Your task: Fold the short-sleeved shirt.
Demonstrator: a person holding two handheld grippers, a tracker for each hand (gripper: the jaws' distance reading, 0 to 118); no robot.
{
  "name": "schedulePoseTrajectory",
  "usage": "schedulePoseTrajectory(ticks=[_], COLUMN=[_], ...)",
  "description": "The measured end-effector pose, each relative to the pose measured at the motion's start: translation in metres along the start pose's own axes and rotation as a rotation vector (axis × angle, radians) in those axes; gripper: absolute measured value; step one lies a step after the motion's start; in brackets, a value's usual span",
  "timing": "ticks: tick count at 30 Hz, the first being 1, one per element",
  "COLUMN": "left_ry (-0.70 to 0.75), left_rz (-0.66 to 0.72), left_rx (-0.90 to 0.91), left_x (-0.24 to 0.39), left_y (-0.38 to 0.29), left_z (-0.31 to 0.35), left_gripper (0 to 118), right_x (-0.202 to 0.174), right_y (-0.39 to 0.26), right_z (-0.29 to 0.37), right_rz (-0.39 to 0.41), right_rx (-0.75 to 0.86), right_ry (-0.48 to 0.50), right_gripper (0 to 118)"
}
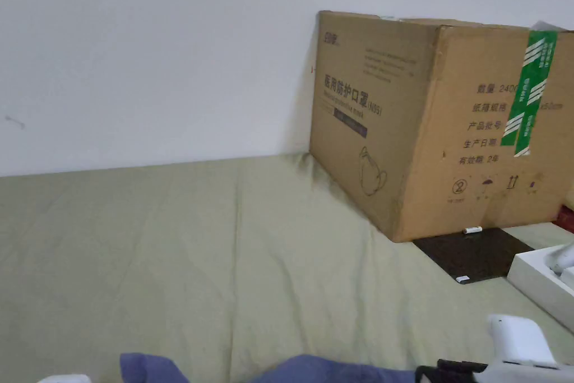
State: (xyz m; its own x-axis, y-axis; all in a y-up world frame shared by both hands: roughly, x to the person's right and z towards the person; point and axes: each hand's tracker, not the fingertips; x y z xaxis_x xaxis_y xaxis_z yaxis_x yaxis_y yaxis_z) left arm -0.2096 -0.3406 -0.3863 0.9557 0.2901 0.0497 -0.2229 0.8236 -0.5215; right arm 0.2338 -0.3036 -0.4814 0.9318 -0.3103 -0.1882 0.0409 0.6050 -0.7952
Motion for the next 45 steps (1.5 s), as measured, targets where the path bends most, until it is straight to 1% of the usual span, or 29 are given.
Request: schedulePoseTrajectory(ticks=[1, 2, 3, 4, 5, 7, 9, 10, 11, 12, 13, 14, 15, 16, 17, 18, 21, 23, 25, 26, 28, 30, 32, 37, 42, 45], left_ry=[0.006, 0.019, 0.027, 0.046, 0.074, 0.088, 0.088, 0.105, 0.119, 0.128, 0.132, 0.142, 0.157, 0.171, 0.181, 0.187, 0.203, 0.224, 0.273, 0.29, 0.295, 0.357, 0.364, 0.349, 0.378, 0.376], left_rz=[0.018, 0.035, 0.045, 0.057, 0.076, 0.098, 0.11, 0.12, 0.127, 0.134, 0.141, 0.148, 0.155, 0.161, 0.17, 0.179, 0.19, 0.181, 0.176, 0.173, 0.17, 0.13, 0.118, 0.115, 0.077, 0.121], left_rx=[0.013, 0.03, 0.037, 0.048, 0.072, 0.09, 0.073, 0.063, 0.054, 0.053, 0.05, 0.043, 0.041, 0.041, 0.045, 0.051, 0.078, 0.109, 0.147, 0.163, 0.204, 0.184, 0.192, 0.241, 0.282, 0.339], left_x=[0.012, 0.011, 0.009, 0.008, 0.002, -0.004, -0.006, -0.009, -0.011, -0.014, -0.02, -0.023, -0.025, -0.027, -0.037, -0.04, -0.054, -0.066, -0.082, -0.087, -0.094, -0.098, -0.102, -0.101, -0.098, -0.097], left_y=[-0.005, -0.008, -0.01, -0.012, -0.015, -0.018, -0.019, -0.021, -0.024, -0.026, -0.027, -0.028, -0.03, -0.03, -0.03, -0.027, -0.01, 0.011, 0.033, 0.047, 0.071, 0.098, 0.122, 0.173, 0.219, 0.242], left_z=[0.015, 0.025, 0.032, 0.04, 0.047, 0.056, 0.06, 0.061, 0.062, 0.064, 0.067, 0.069, 0.073, 0.078, 0.084, 0.091, 0.121, 0.144, 0.167, 0.178, 0.194, 0.201, 0.208, 0.22, 0.209, 0.202], left_gripper=[6, 6, 6, 6, 6, 6, 6, 6, 6, 6, 6, 6, 6, 6, 6, 6, 6, 6, 6, 6, 6, 6, 6, 6, 6, 6], right_x=[0.008, 0.014, 0.019, 0.023, 0.026, 0.029, 0.018, 0.022, 0.012, 0.004, -0.002, -0.003, -0.004, -0.005, -0.007, -0.003, -0.006, -0.001, 0.001, -0.007, -0.009, -0.023, -0.029, -0.052, -0.08, -0.096], right_y=[0.006, 0.005, 0.004, 0.003, 0.003, -0.001, -0.005, -0.005, -0.008, -0.01, -0.012, -0.013, -0.013, -0.013, -0.012, -0.009, 0.002, 0.019, 0.036, 0.043, 0.061, 0.079, 0.1, 0.149, 0.196, 0.224], right_z=[-0.017, -0.031, -0.046, -0.06, -0.075, -0.097, -0.106, -0.112, -0.107, -0.101, -0.095, -0.086, -0.08, -0.071, -0.063, -0.053, -0.014, 0.014, 0.039, 0.058, 0.08, 0.106, 0.125, 0.146, 0.151, 0.158], right_rz=[-0.035, -0.124, -0.16, -0.214, -0.204, -0.205, -0.126, -0.045, 0.036, 0.101, 0.179, 0.211, 0.206, 0.183, 0.159, 0.152, 0.144, 0.111, 0.101, 0.103, 0.076, 0.05, 0.027, 0.037, 0.031, 0.05], right_rx=[-0.121, -0.172, -0.228, -0.206, -0.27, -0.317, -0.352, -0.358, -0.326, -0.295, -0.274, -0.255, -0.245, -0.24, -0.242, -0.233, -0.1, -0.021, 0.029, 0.051, 0.099, 0.14, 0.181, 0.263, 0.322, 0.412], right_ry=[0.057, 0.076, 0.063, 0.029, -0.05, -0.115, -0.146, -0.162, -0.168, -0.175, -0.231, -0.202, -0.159, -0.113, -0.093, -0.087, -0.089, -0.047, -0.026, -0.024, -0.011, 0.039, 0.048, 0.051, 0.037, 0.016], right_gripper=[118, 118, 118, 118, 118, 116, 113, 111, 101, 76, 49, 20, 8, 8, 8, 8, 8, 8, 8, 8, 8, 8, 8, 8, 8, 8])
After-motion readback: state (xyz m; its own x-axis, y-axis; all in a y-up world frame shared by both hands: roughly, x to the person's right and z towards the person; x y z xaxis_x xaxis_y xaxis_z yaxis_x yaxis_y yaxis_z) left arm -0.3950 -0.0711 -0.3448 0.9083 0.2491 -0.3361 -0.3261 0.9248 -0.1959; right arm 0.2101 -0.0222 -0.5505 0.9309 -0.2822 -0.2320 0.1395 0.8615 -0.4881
